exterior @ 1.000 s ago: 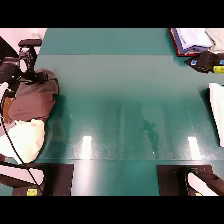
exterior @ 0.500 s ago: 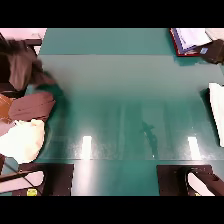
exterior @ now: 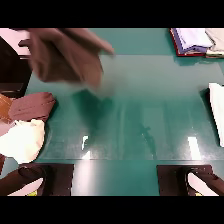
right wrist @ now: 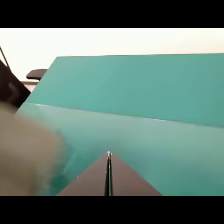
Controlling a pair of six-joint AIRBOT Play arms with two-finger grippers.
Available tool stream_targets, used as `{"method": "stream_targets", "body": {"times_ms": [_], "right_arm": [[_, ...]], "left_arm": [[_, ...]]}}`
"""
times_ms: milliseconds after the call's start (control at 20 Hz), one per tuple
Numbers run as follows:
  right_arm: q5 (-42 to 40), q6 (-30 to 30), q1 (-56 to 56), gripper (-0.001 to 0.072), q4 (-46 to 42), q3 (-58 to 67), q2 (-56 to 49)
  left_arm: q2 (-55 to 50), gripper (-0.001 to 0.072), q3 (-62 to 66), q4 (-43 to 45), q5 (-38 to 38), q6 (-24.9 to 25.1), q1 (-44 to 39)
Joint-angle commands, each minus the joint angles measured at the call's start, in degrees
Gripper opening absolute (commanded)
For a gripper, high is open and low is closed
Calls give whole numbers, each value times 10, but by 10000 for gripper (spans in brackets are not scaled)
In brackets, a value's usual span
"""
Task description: Fold the shirts.
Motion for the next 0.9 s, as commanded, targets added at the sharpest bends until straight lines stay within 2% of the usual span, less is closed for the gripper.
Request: {"method": "stream_targets", "body": {"times_ms": [0,100,150,200,250,400,600,850], "right_arm": [[66,0,0,15,1,86,-45],[101,0,0,15,1,122,-62],[116,0,0,16,1,134,-67],[127,0,0,15,0,143,-68],[131,0,0,15,0,145,-66],[130,0,-12,15,-1,144,-51],[130,0,-40,16,0,144,-36],[130,0,-30,15,0,143,-41]], "left_arm": [[-69,29,6,-43,-55,17,-139],[-134,30,6,-130,-37,48,-181],[-164,155,6,-174,-23,63,-191],[-194,480,6,-219,-12,69,-193],[-217,547,6,-246,-6,69,-191],[-244,550,6,-214,-26,61,-145],[-241,549,-3,-208,-64,8,18],[-242,549,-179,-263,-19,5,167]]}}
